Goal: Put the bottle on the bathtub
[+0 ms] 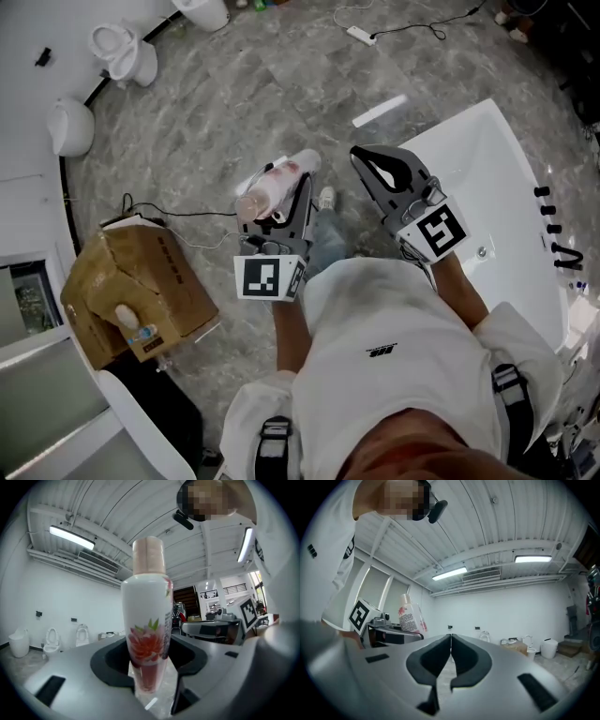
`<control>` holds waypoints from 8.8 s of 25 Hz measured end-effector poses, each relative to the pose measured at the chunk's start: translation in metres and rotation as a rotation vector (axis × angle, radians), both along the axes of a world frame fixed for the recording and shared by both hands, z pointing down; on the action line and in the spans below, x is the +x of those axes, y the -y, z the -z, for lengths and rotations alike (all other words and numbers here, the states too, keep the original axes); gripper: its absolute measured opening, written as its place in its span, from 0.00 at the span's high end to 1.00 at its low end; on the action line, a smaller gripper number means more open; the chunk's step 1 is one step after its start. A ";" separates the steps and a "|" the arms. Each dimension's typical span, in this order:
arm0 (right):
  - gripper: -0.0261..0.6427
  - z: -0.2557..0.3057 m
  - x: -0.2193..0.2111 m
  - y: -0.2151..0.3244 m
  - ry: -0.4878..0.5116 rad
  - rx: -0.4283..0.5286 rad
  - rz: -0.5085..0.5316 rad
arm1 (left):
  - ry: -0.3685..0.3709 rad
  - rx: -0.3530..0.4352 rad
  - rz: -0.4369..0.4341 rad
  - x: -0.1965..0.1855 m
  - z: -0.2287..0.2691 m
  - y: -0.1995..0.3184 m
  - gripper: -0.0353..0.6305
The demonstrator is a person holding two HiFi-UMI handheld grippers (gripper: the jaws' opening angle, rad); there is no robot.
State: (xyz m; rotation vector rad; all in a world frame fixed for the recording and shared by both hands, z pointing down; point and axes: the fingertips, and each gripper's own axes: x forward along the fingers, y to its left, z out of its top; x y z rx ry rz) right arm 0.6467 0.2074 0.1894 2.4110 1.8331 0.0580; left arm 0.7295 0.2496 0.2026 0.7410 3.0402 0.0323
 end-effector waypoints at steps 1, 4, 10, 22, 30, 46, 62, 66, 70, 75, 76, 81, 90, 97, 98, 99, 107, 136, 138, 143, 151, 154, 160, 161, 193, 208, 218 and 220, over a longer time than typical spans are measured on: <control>0.97 0.001 -0.008 -0.010 0.000 0.000 -0.018 | 0.000 0.003 -0.018 -0.009 0.000 -0.012 0.60; 0.97 0.005 -0.035 -0.043 -0.002 0.012 -0.076 | -0.006 0.009 -0.080 -0.040 0.004 -0.049 0.60; 0.97 0.005 -0.073 -0.111 -0.022 0.028 -0.199 | -0.001 0.005 -0.205 -0.087 0.009 -0.124 0.60; 0.97 -0.005 -0.162 -0.207 -0.017 0.051 -0.355 | -0.028 -0.045 -0.372 -0.188 0.009 -0.230 0.60; 0.97 -0.013 -0.214 -0.235 -0.028 0.069 -0.490 | -0.020 -0.042 -0.484 -0.247 0.008 -0.272 0.60; 0.97 -0.024 -0.348 -0.219 -0.039 0.065 -0.705 | -0.026 -0.048 -0.711 -0.402 -0.002 -0.259 0.60; 0.97 0.013 -0.556 -0.214 -0.085 0.033 -0.816 | -0.059 -0.040 -0.839 -0.621 0.024 -0.257 0.60; 0.97 0.015 -0.588 -0.193 -0.095 0.029 -0.875 | -0.061 -0.041 -0.894 -0.654 0.027 -0.239 0.60; 0.97 0.011 -0.619 -0.171 -0.107 0.008 -0.934 | -0.066 -0.048 -0.944 -0.687 0.019 -0.217 0.60; 0.97 -0.005 -0.660 -0.150 -0.099 0.011 -0.967 | -0.064 -0.059 -0.983 -0.734 0.010 -0.197 0.60; 0.97 -0.006 -0.669 -0.148 -0.099 0.012 -0.974 | -0.064 -0.059 -0.992 -0.743 0.009 -0.195 0.60; 0.97 -0.009 -0.716 -0.136 -0.102 0.018 -1.051 | -0.074 -0.056 -1.069 -0.800 0.004 -0.181 0.60; 0.97 -0.013 -0.795 -0.082 -0.158 0.028 -1.362 | -0.097 -0.050 -1.385 -0.902 -0.006 -0.119 0.60; 0.97 -0.039 -0.818 0.003 -0.200 0.077 -1.645 | -0.129 -0.050 -1.660 -0.954 -0.025 -0.034 0.60; 0.97 -0.042 -0.818 0.014 -0.207 0.080 -1.684 | -0.130 -0.048 -1.693 -0.959 -0.027 -0.021 0.60; 0.97 -0.044 -0.817 0.025 -0.214 0.084 -1.723 | -0.133 -0.048 -1.726 -0.962 -0.030 -0.010 0.60; 0.97 -0.063 -0.806 0.093 -0.278 0.102 -1.995 | -0.156 -0.051 -1.967 -0.977 -0.048 0.076 0.60; 0.97 -0.177 -0.781 0.243 -0.418 0.097 -2.362 | -0.239 -0.144 -2.308 -0.970 -0.160 0.272 0.60; 0.97 -0.185 -0.786 0.257 -0.431 0.073 -2.381 | -0.251 -0.153 -2.315 -0.971 -0.171 0.287 0.60; 0.97 -0.213 -0.785 0.284 -0.456 0.048 -2.415 | -0.284 -0.167 -2.334 -0.968 -0.201 0.316 0.60; 0.97 -0.258 -0.787 0.328 -0.483 0.044 -2.436 | -0.334 -0.207 -2.355 -0.967 -0.254 0.368 0.60; 0.97 -0.274 -0.790 0.343 -0.496 0.042 -2.441 | -0.355 -0.215 -2.358 -0.969 -0.274 0.386 0.60; 0.97 -0.308 -0.790 0.369 -0.532 0.024 -2.457 | -0.370 -0.244 -2.369 -0.969 -0.309 0.419 0.60; 0.97 -0.314 -0.790 0.373 -0.538 0.025 -2.459 | -0.374 -0.247 -2.370 -0.969 -0.315 0.424 0.60; 0.97 -0.473 -0.792 0.450 -0.634 -0.018 -2.562 | -0.425 -0.318 -2.427 -0.961 -0.477 0.502 0.60; 0.97 -0.485 -0.791 0.448 -0.652 -0.019 -2.575 | -0.417 -0.382 -2.449 -0.951 -0.504 0.514 0.60; 0.97 -0.491 -0.788 0.455 -0.677 -0.039 -2.581 | -0.387 -0.376 -2.450 -0.947 -0.506 0.522 0.59; 0.97 -0.493 -0.789 0.457 -0.674 -0.045 -2.580 | -0.382 -0.364 -2.449 -0.948 -0.507 0.523 0.59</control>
